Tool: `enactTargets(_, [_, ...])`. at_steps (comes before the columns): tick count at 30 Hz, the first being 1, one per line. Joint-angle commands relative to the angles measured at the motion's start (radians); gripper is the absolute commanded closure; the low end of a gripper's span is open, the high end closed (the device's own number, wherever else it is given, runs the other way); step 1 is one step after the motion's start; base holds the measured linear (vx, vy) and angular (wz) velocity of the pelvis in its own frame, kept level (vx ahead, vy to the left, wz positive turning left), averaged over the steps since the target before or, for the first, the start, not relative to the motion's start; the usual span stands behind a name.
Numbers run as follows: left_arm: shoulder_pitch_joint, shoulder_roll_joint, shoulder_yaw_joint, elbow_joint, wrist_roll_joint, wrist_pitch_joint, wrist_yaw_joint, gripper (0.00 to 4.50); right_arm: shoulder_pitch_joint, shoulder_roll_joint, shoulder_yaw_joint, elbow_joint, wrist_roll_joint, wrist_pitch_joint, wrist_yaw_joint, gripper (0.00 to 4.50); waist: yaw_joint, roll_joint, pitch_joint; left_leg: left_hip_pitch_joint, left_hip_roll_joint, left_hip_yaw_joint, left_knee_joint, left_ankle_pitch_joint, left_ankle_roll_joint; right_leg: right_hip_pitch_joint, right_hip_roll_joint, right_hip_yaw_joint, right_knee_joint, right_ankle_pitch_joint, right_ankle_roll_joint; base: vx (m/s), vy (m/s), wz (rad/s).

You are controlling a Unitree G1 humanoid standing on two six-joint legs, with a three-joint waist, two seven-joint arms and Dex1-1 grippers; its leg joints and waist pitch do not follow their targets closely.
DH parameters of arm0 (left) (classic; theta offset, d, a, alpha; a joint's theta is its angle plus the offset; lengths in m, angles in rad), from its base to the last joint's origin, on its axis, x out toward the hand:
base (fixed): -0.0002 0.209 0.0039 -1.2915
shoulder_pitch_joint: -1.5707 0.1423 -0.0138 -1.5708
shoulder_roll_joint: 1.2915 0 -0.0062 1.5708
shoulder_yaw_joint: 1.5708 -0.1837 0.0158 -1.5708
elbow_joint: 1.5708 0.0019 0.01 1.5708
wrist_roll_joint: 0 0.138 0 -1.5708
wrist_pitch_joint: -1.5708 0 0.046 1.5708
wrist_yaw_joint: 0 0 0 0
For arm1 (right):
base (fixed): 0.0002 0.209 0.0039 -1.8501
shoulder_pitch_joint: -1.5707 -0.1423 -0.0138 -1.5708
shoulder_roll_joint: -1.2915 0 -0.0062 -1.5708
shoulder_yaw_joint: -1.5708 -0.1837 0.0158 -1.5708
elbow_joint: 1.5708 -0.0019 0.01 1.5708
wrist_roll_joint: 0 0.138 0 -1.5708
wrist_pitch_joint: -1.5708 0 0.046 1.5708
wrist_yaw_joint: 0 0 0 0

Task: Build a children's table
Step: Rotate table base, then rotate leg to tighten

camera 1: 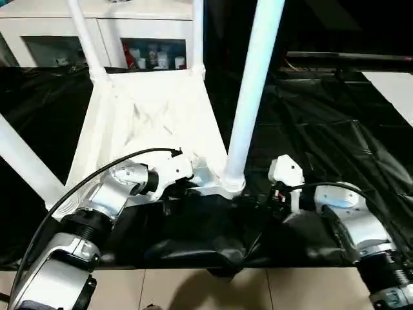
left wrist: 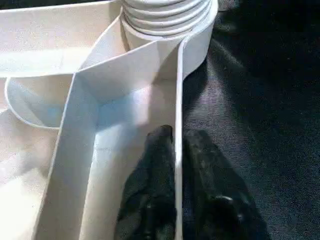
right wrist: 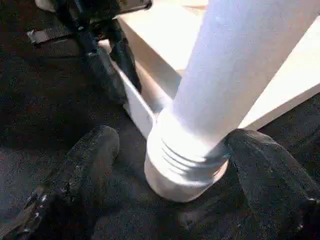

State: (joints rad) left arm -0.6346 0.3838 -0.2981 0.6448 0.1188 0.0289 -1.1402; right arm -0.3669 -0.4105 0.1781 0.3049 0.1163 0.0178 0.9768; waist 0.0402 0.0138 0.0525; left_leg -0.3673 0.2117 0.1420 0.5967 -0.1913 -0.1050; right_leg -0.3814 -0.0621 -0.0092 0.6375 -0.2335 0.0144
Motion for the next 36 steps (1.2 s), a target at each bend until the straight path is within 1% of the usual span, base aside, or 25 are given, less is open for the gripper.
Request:
enactTargets(1, [0.027, 0.003, -0.003, -0.013, -0.023, 0.025, -0.039, 4.3, -0.025, 0.007, -0.024, 0.024, 0.009, -0.009, -0.013, 0.67, 0.004, -0.004, -0.065, 0.003, 0.001, 0.018, -0.066, -0.115, 0.058, 0.05, -0.045, 0.022, -0.069, 0.086, -0.287, 0.0, 0.0, 0.0])
enactTargets(2, [0.028, 0.003, -0.003, -0.015, -0.025, 0.026, -0.042, 4.3, -0.026, 0.008, -0.024, 0.026, 0.009, -0.009, -0.013, 0.67, 0.004, -0.004, -0.065, 0.003, 0.001, 0.018, -0.066, -0.115, 0.058, 0.05, -0.045, 0.022, -0.069, 0.086, -0.287, 0.0, 0.0, 0.0])
enactTargets(3, [0.032, 0.006, -0.008, -0.023, -0.029, 0.032, -0.061, 4.39, -0.036, 0.011, -0.021, 0.043, 0.004, -0.015, -0.014, 0.67, 0.002, -0.002, -0.068, 0.003, 0.001, 0.019, -0.064, -0.095, 0.063, 0.052, -0.043, 0.021, -0.066, 0.131, -0.293, 0.0, 0.0, 0.0])
enactTargets(4, [0.033, 0.009, -0.012, -0.025, -0.028, 0.031, -0.072, 4.39, -0.046, 0.017, -0.018, 0.058, -0.002, -0.02, -0.017, 0.67, 0.002, 0.003, -0.069, 0.003, 0.001, 0.018, -0.063, -0.085, 0.066, 0.053, -0.043, 0.021, -0.063, 0.151, -0.296, 0.0, 0.0, 0.0])
enactTargets(5, [0.034, 0.012, -0.016, -0.028, -0.028, 0.031, -0.078, 4.39, -0.052, 0.02, -0.016, 0.068, -0.005, -0.023, -0.021, 0.67, 0.0, 0.001, -0.072, 0.003, 0.0, 0.018, -0.061, -0.066, 0.074, 0.053, -0.042, 0.02, -0.06, 0.194, -0.304, 0.0, 0.0, 0.0])
enactTargets(6, [0.034, 0.014, -0.018, -0.028, -0.028, 0.031, -0.08, 4.39, -0.062, 0.027, -0.014, 0.083, -0.01, -0.029, -0.028, 0.67, 0.001, 0.004, -0.071, 0.003, -0.001, 0.019, -0.06, -0.055, 0.08, 0.055, -0.041, 0.019, -0.059, 0.223, -0.309, 0.0, 0.0, 0.0])
enactTargets(7, [0.033, 0.012, -0.017, -0.026, -0.031, 0.031, -0.083, 4.39, -0.078, 0.037, -0.012, 0.107, -0.017, -0.037, -0.039, 0.67, 0.001, 0.004, -0.073, 0.002, -0.001, 0.019, -0.059, -0.049, 0.084, 0.056, -0.042, 0.018, -0.056, 0.246, -0.312, 0.0, 0.0, 0.0])
enactTargets(10, [0.03, 0.011, -0.021, -0.023, -0.032, 0.029, -0.089, 4.39, -0.104, 0.055, -0.007, 0.147, -0.023, -0.051, -0.053, 0.67, -0.001, 0.002, -0.073, 0.003, -0.001, 0.019, -0.059, -0.052, 0.087, 0.057, -0.042, 0.017, -0.056, 0.251, -0.319, 0.0, 0.0, 0.0])
enactTargets(11, [0.03, 0.011, -0.021, -0.023, -0.032, 0.029, -0.089, 4.39, -0.104, 0.055, -0.007, 0.147, -0.023, -0.051, -0.053, 0.67, 0.0, 0.004, -0.072, 0.004, 0.0, 0.019, -0.06, -0.058, 0.087, 0.056, -0.042, 0.017, -0.057, 0.244, -0.321, 0.0, 0.0, 0.0])
enactTargets(12, [0.029, 0.009, -0.023, -0.023, -0.033, 0.032, -0.088, 4.39, -0.113, 0.065, 0.003, 0.165, -0.018, -0.059, -0.034, 0.67, 0.0, -0.001, -0.072, 0.003, 0.0, 0.02, -0.061, -0.067, 0.086, 0.058, -0.043, 0.017, -0.058, 0.23, -0.319, 0.0, 0.0, 0.0])
enactTargets(14, [0.028, 0.007, -0.021, -0.024, -0.032, 0.036, -0.085, 4.39, -0.118, 0.073, 0.017, 0.179, -0.017, -0.066, -0.007, 0.67, 0.0, 0.0, -0.072, 0.004, 0.001, 0.02, -0.061, -0.071, 0.085, 0.057, -0.043, 0.017, -0.058, 0.222, -0.319, 0.0, 0.0, 0.0])
enactTargets(15, [0.028, 0.006, -0.02, -0.025, -0.032, 0.038, -0.085, 4.39, -0.12, 0.074, 0.021, 0.184, -0.018, -0.068, 0.001, 0.67, 0.001, 0.0, -0.071, 0.004, 0.001, 0.02, -0.062, -0.076, 0.085, 0.057, -0.044, 0.017, -0.06, 0.209, -0.32, 0.0, 0.0, 0.0])
enactTargets(16, [0.027, 0.005, -0.019, -0.025, -0.031, 0.041, -0.085, 4.39, -0.124, 0.075, 0.027, 0.195, -0.025, -0.075, 0.005, 0.67, 0.001, -0.003, -0.071, 0.003, 0.002, 0.02, -0.062, -0.071, 0.088, 0.057, -0.044, 0.017, -0.058, 0.21, -0.32, 0.0, 0.0, 0.0])
enactTargets(18, [0.026, 0.007, -0.017, -0.023, -0.03, 0.042, -0.086, 4.39, -0.134, 0.079, 0.033, 0.221, -0.035, -0.09, 0.004, 0.67, 0.001, -0.002, -0.071, 0.003, 0.002, 0.02, -0.062, -0.069, 0.089, 0.056, -0.045, 0.017, -0.059, 0.206, -0.319, 0.0, 0.0, 0.0])
enactTargets(19, [0.025, 0.009, -0.017, -0.022, -0.029, 0.041, -0.085, 4.39, -0.139, 0.082, 0.033, 0.233, -0.038, -0.095, 0.003, 0.67, 0.001, -0.007, -0.071, 0.002, 0.001, 0.021, -0.061, -0.065, 0.09, 0.057, -0.045, 0.017, -0.058, 0.203, -0.32, 0.0, 0.0, 0.0])
enactTargets(20, [0.024, 0.01, -0.017, -0.019, -0.028, 0.04, -0.084, 4.39, -0.144, 0.084, 0.032, 0.246, -0.041, -0.101, 0.003, 0.67, 0.001, -0.009, -0.071, 0.002, 0.001, 0.021, -0.062, -0.064, 0.09, 0.057, -0.044, 0.017, -0.059, 0.199, -0.32, 0.0, 0.0, 0.0])
enactTargets(22, [0.024, 0.012, -0.016, -0.017, -0.027, 0.038, -0.08, 4.39, -0.157, 0.089, 0.033, 0.273, -0.049, -0.115, -0.003, 0.67, 0.001, -0.006, -0.071, 0.003, 0.002, 0.021, -0.061, -0.065, 0.092, 0.056, -0.046, 0.017, -0.059, 0.189, -0.321, 0.0, 0.0, 0.0])
enactTargets(23, [0.025, 0.013, -0.016, -0.018, -0.027, 0.038, -0.078, 4.5, -0.163, 0.091, 0.031, 0.288, -0.053, -0.124, -0.01, 0.97, 0.001, -0.007, -0.071, 0.003, 0.002, 0.022, -0.06, -0.055, 0.096, 0.056, -0.045, 0.018, -0.057, 0.199, -0.321, 0.0, 0.0, 0.0])
enactTargets(24, [0.029, 0.013, -0.014, -0.024, -0.03, 0.041, -0.079, 4.5, -0.175, 0.098, 0.026, 0.31, -0.051, -0.132, -0.014, 1.04, 0.001, -0.009, -0.072, 0.002, 0.001, 0.022, -0.059, -0.047, 0.101, 0.056, -0.045, 0.018, -0.056, 0.211, -0.321, 0.0, 0.0, 0.0])
enactTargets(26, [0.031, 0.013, -0.014, -0.027, -0.031, 0.043, -0.079, 4.5, -0.179, 0.1, 0.025, 0.317, -0.05, -0.135, -0.012, 1.09, 0.001, -0.009, -0.071, 0.001, 0.002, 0.022, -0.06, -0.053, 0.104, 0.056, -0.046, 0.018, -0.057, 0.201, -0.322, 0.0, 0.0, 0.0])
enactTargets(28, [0.034, 0.012, -0.015, -0.031, -0.032, 0.046, -0.079, 4.5, -0.183, 0.102, 0.028, 0.329, -0.044, -0.139, -0.003, 1.37, 0.001, -0.009, -0.071, 0.003, 0.003, 0.022, -0.06, -0.051, 0.106, 0.055, -0.046, 0.017, -0.056, 0.198, -0.322, 0.0, 0.0, 0.0])
enactTargets(29, [0.035, 0.013, -0.015, -0.031, -0.031, 0.046, -0.078, 4.5, -0.182, 0.102, 0.029, 0.33, -0.042, -0.14, 0.001, 1.37, 0.001, -0.01, -0.071, 0.002, 0.002, 0.022, -0.06, -0.05, 0.107, 0.056, -0.045, 0.017, -0.057, 0.199, -0.323, 0.0, 0.0, 0.0])
enactTargets(33, [0.033, 0.016, -0.015, -0.028, -0.03, 0.045, -0.08, 4.5, -0.186, 0.106, 0.026, 0.352, -0.044, -0.154, 0.016, 1.7, 0.001, -0.008, -0.071, 0.002, 0.002, 0.022, -0.06, -0.051, 0.112, 0.055, -0.046, 0.016, -0.057, 0.197, -0.324, 0.0, 0.0, 0.0])
enactTargets(36, [0.032, 0.025, -0.014, -0.025, -0.03, 0.046, -0.088, 4.5, -0.193, 0.113, 0.022, 0.374, -0.043, -0.165, 0.025, 1.76, 0.001, -0.007, -0.072, 0.002, 0.003, 0.022, -0.06, -0.051, 0.11, 0.055, -0.047, 0.016, -0.056, 0.197, -0.326, 0.0, 0.0, 0.0])
